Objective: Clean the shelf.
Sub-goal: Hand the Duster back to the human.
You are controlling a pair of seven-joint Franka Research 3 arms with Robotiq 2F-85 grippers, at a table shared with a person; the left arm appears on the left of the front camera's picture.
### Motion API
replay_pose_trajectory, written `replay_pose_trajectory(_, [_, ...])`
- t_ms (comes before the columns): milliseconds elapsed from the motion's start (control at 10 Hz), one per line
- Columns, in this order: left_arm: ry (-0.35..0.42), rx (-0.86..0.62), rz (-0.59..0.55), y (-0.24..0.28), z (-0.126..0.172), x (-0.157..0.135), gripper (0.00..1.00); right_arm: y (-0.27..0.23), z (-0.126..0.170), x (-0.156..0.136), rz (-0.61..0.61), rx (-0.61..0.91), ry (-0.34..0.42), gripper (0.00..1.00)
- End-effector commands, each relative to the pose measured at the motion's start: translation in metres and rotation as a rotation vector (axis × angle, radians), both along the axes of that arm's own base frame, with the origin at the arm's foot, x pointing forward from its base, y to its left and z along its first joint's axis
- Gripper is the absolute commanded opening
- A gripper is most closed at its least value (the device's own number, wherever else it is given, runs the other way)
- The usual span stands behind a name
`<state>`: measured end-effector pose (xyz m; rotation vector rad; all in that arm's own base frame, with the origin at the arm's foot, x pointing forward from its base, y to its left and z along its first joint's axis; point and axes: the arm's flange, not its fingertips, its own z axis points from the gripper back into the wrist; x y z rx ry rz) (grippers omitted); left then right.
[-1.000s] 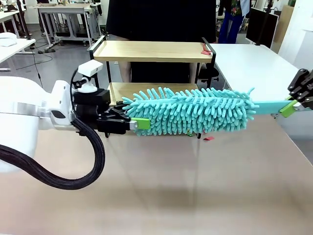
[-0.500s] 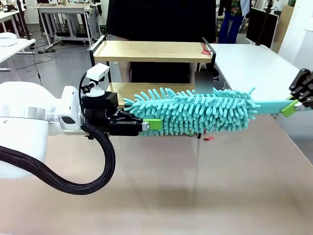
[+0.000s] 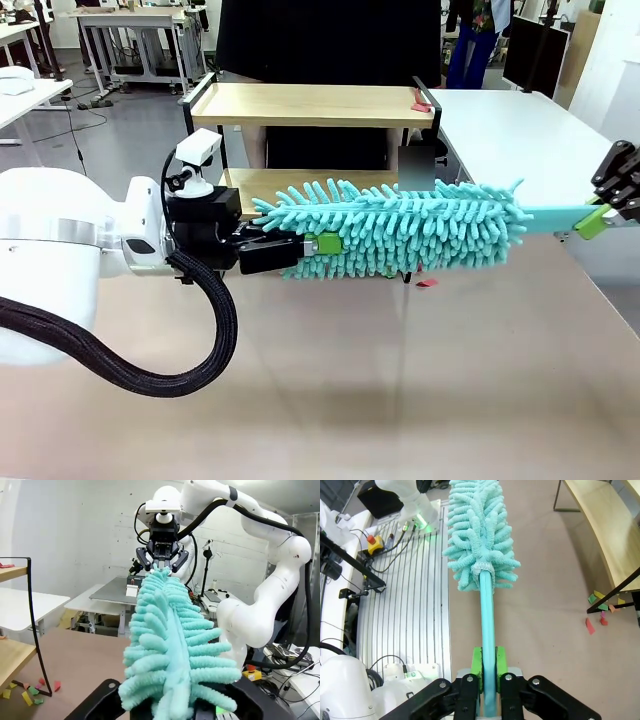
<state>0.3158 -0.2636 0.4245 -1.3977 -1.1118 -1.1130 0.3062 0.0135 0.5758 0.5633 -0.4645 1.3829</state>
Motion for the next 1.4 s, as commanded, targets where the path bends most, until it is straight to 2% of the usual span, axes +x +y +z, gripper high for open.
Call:
replay_pose_trajectory(0, [-0.009,-0.043,0.013,0.029,-0.016,-0.065,0.00,0.002,0.004,0.002,0.024,0.025,-0.016,0.14])
replay_pose_trajectory(400, [-0.009,-0.051,0.033,0.035,-0.013,-0.061,0.00,0.002,0.004,0.002,0.024,0.025,-0.016,0.14])
replay_pose_trajectory(500, [0.031,-0.027,0.019,0.039,-0.012,-0.060,0.13,0.002,0.004,0.002,0.024,0.025,-0.016,0.14])
replay_pose_trajectory(600, [-0.002,-0.011,0.014,0.001,0.001,0.002,0.13,0.002,0.004,0.002,0.024,0.025,-0.016,0.14])
replay_pose_trajectory(700, [-0.002,-0.011,0.014,0.001,0.001,0.002,0.13,0.001,0.000,-0.001,0.009,0.000,0.003,0.69])
replay_pose_trajectory(800, [-0.002,-0.011,0.014,0.001,0.001,0.002,0.13,0.001,0.003,0.000,0.002,0.039,-0.016,0.70])
replay_pose_trajectory(900, [-0.002,-0.011,0.014,0.001,0.001,0.002,0.13,0.000,0.009,0.002,0.004,0.068,-0.014,1.00])
replay_pose_trajectory(1100, [-0.002,-0.011,0.014,0.001,0.001,0.002,0.13,-0.007,0.026,0.008,-0.033,0.127,-0.043,1.00])
replay_pose_trajectory(1200, [-0.002,-0.011,0.014,0.001,0.001,0.002,0.13,-0.014,0.036,0.012,-0.067,0.170,-0.052,0.93])
replay_pose_trajectory(1300, [-0.002,-0.011,0.014,0.001,0.001,0.002,0.13,-0.023,0.049,0.016,-0.125,0.220,-0.075,1.00])
